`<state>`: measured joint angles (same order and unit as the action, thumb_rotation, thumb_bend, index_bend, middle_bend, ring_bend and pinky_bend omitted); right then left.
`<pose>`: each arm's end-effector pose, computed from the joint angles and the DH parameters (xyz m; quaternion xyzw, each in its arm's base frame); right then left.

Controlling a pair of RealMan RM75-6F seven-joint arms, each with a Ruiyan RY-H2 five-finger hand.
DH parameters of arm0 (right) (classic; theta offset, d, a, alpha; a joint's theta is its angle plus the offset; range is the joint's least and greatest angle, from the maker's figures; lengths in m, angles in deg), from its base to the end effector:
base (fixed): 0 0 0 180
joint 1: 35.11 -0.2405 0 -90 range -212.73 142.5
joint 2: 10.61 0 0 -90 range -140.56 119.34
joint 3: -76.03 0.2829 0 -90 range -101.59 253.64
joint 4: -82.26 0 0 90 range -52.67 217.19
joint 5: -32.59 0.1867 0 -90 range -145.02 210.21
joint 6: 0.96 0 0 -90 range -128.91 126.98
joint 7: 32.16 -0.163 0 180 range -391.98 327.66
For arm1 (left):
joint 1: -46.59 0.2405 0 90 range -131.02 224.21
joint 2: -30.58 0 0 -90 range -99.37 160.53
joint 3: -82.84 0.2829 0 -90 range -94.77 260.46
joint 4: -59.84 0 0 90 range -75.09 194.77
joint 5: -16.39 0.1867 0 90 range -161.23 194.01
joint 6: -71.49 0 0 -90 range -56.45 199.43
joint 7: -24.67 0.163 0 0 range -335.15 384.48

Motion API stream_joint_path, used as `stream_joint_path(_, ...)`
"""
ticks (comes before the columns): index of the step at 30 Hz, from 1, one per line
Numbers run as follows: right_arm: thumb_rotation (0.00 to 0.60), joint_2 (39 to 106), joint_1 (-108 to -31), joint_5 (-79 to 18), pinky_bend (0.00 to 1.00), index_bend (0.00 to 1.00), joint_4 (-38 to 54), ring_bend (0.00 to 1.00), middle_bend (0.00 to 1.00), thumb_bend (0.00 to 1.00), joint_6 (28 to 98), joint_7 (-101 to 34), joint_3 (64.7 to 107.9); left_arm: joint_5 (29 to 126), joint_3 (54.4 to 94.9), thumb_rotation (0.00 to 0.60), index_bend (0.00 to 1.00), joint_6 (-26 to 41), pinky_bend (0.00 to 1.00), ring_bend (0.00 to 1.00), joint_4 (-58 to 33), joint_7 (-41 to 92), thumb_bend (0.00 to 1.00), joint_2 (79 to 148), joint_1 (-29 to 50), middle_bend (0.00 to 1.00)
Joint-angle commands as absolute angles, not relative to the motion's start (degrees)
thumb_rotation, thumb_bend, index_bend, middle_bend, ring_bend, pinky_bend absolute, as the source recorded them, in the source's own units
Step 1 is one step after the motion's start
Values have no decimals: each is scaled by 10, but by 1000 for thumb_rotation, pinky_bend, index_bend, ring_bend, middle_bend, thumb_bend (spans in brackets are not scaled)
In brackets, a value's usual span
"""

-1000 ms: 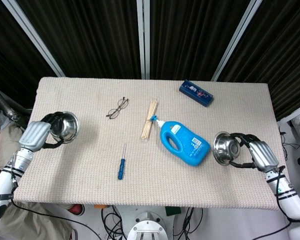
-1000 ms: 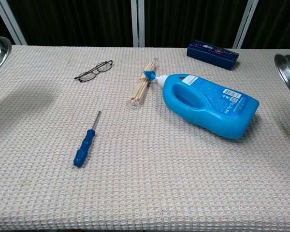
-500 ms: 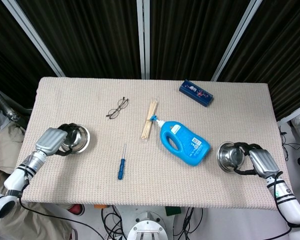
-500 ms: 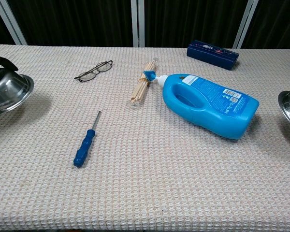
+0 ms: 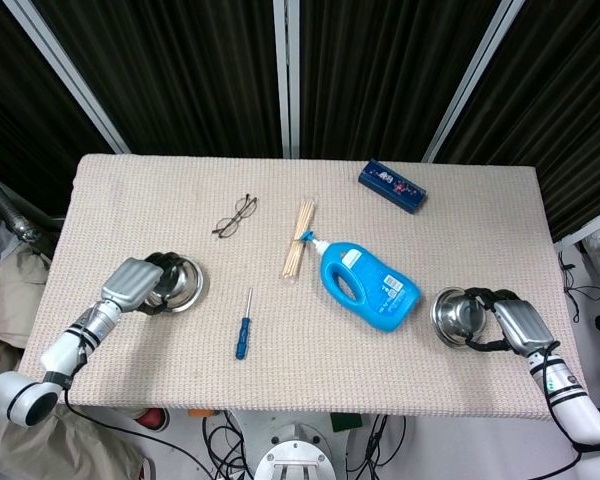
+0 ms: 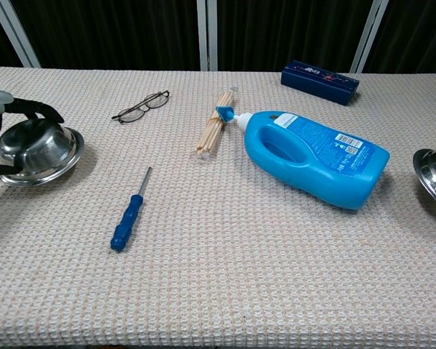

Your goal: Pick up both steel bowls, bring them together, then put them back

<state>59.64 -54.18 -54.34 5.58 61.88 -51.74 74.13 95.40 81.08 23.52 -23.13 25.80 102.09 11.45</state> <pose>-0.3494 -0.2651 0.1171 0.6682 -0.4955 0.3320 0.4447 -0.2662 0.3435 0.0768 -0.7803 -0.3898 -0.2666 0.4100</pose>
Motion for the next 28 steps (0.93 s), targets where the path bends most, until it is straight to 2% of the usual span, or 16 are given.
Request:
stream_joint_path(1, 600, 592, -540, -541, 35, 9, 53, 2, 29, 71, 621, -515, 742, 964, 812, 600, 0, 213, 410, 206, -234, 246, 83, 1022, 122, 94)
stream_joint_path(4, 600, 582, -540, -537, 0, 0, 41, 0, 0, 8, 614, -509, 739, 970, 814, 600, 0, 207, 349, 137, -241, 233, 46, 1015, 125, 18)
stream_joint_path(8, 600, 575, -537, -531, 0, 0, 28, 0, 0, 0, 615, -497, 740, 970, 819, 600, 0, 212, 322, 114, -255, 224, 33, 1002, 125, 8)
stream_joint_path(11, 600, 571, -529, -533, 0, 0, 21, 0, 0, 0, 635, -496, 744, 977, 816, 600, 0, 184, 301, 98, -261, 223, 27, 997, 135, 7)
stream_joint_path(13, 600, 565, -515, -537, 0, 0, 14, 0, 0, 0, 671, -497, 749, 985, 808, 592, 0, 127, 269, 72, -273, 218, 11, 987, 158, 4)
stream_joint_path(17, 600, 571, -467, -542, 0, 0, 22, 0, 0, 7, 778, -472, 761, 999, 793, 509, 0, -36, 223, 36, -298, 190, 40, 969, 237, 0)
stream_joint_path(18, 600, 583, -447, -542, 0, 0, 33, 0, 0, 15, 815, -454, 764, 1004, 793, 502, 0, -92, 215, 32, -294, 181, 59, 972, 268, 0)
stream_joint_path(21, 600, 619, -406, -541, 0, 0, 64, 0, 0, 26, 880, -421, 764, 1005, 810, 492, 0, -180, 201, 25, -269, 159, 77, 989, 336, 0)
stream_joint_path(24, 600, 642, -377, -529, 0, 0, 84, 0, 0, 29, 892, -415, 752, 993, 831, 486, 0, -222, 189, 24, -229, 143, 75, 1016, 392, 0)
stream_joint_path(28, 600, 660, -358, -519, 0, 0, 108, 0, 0, 38, 890, -421, 747, 989, 854, 483, 0, -236, 182, 20, -180, 120, 74, 1046, 435, 0)
